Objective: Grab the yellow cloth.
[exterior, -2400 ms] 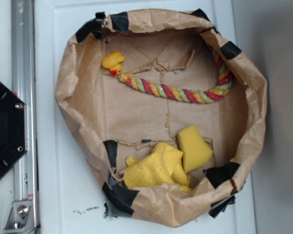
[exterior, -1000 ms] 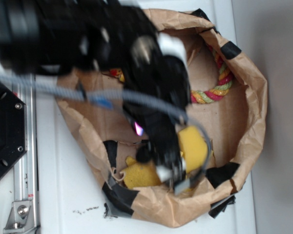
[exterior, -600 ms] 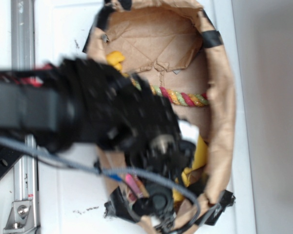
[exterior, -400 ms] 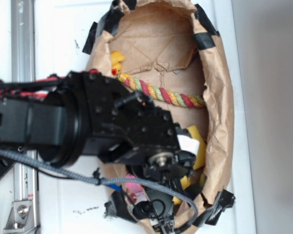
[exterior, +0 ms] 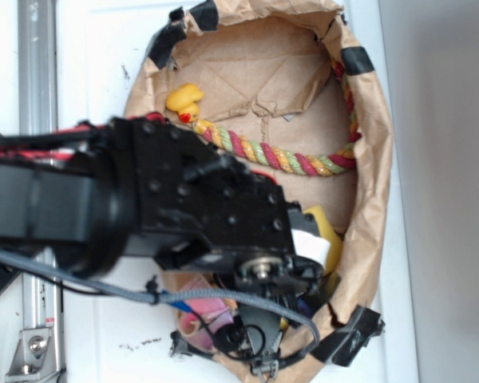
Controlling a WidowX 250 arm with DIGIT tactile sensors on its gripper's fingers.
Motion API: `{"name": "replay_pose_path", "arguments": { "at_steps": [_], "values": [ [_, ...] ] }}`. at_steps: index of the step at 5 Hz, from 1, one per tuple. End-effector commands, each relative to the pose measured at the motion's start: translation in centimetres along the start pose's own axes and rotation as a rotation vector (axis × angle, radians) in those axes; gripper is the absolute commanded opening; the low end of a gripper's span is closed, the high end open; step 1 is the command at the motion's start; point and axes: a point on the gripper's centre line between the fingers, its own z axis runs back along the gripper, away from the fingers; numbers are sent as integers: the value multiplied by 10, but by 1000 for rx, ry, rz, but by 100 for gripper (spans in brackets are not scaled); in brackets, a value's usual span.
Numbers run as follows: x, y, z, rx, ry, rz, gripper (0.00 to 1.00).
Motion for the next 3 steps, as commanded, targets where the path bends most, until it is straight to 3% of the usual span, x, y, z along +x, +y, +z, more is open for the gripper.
{"name": "replay_pose_path", "arguments": {
  "at_steps": [1,2,3],
  "values": [
    [28,30,78,155,-178,-206,0],
    [24,49,119,154,-268,-130,0],
    [12,61,116,73,-292,36,100]
  ]
}}
